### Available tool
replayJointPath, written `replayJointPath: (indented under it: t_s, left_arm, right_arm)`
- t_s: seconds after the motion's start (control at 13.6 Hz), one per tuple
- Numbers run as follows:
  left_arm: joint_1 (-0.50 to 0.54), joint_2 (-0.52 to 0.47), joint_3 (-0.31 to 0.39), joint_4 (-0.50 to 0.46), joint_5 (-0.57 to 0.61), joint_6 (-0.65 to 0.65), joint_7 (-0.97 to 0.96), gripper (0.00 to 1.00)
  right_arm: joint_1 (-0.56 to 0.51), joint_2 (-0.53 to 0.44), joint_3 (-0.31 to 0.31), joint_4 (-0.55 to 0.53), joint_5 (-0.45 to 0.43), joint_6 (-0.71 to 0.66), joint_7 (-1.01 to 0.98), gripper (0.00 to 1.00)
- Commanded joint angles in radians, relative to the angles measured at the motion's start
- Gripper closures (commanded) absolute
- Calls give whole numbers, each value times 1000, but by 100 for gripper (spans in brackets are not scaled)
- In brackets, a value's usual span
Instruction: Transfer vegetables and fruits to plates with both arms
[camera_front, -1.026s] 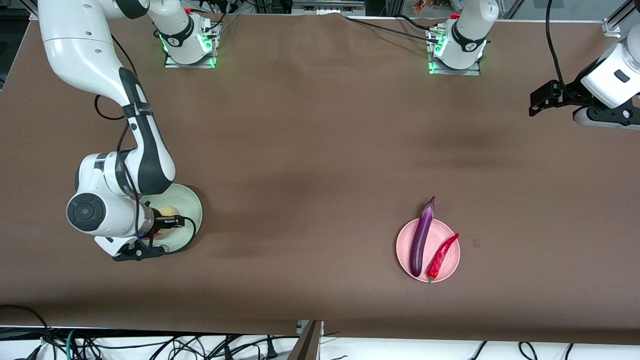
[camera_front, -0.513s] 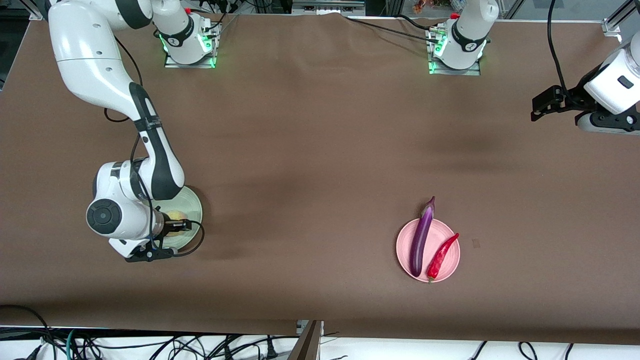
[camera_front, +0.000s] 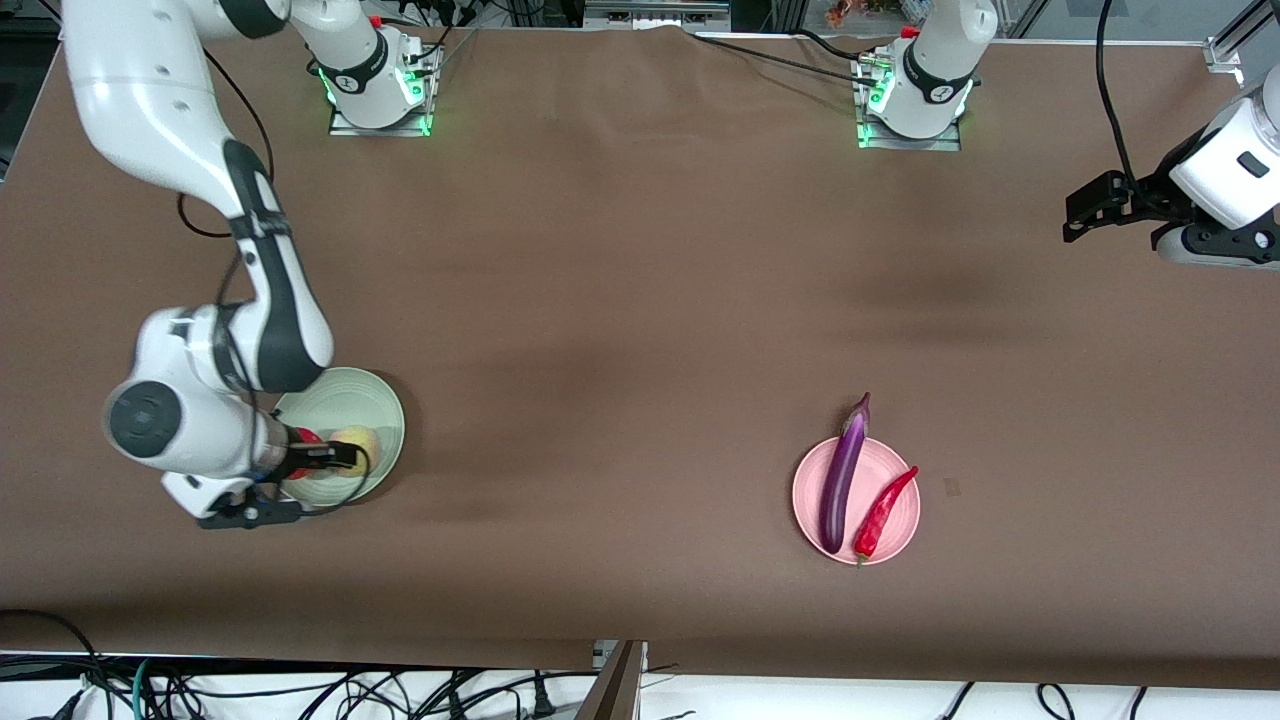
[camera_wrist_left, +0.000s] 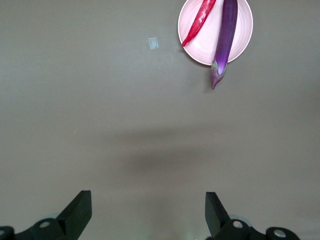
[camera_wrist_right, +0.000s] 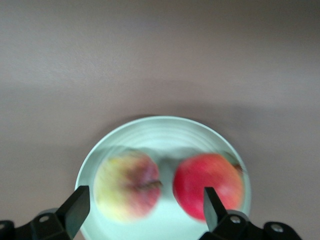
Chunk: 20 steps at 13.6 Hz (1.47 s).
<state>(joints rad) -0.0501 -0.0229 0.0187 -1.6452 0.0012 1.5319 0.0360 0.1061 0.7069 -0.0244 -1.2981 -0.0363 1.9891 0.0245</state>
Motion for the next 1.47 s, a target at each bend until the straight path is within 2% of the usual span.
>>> replayJointPath:
  t_s: [0.0,0.44,0.73,1.25,1.39]
  left_arm:
    - [3,15,1,35,19,-22,10,0]
    - [1,14,-6,31,19,-26,10,0]
    - [21,23,4,36,16,-21,12,0]
    - [10,21,-12,38,19,-19,10,0]
    - [24,23,-10,38,17,-16,12,0]
  right_arm:
    - [-14,-124,11,-7,3,-103,-12,0]
    - [-14,-305,9,19,10,-361,-11,0]
    - [-20,-411,15,-6,3,-476,3,0]
    - [-74,-622,32,-157,21,-487,-3,0]
    - [-117,-636,93,-181,19,-490,-2,0]
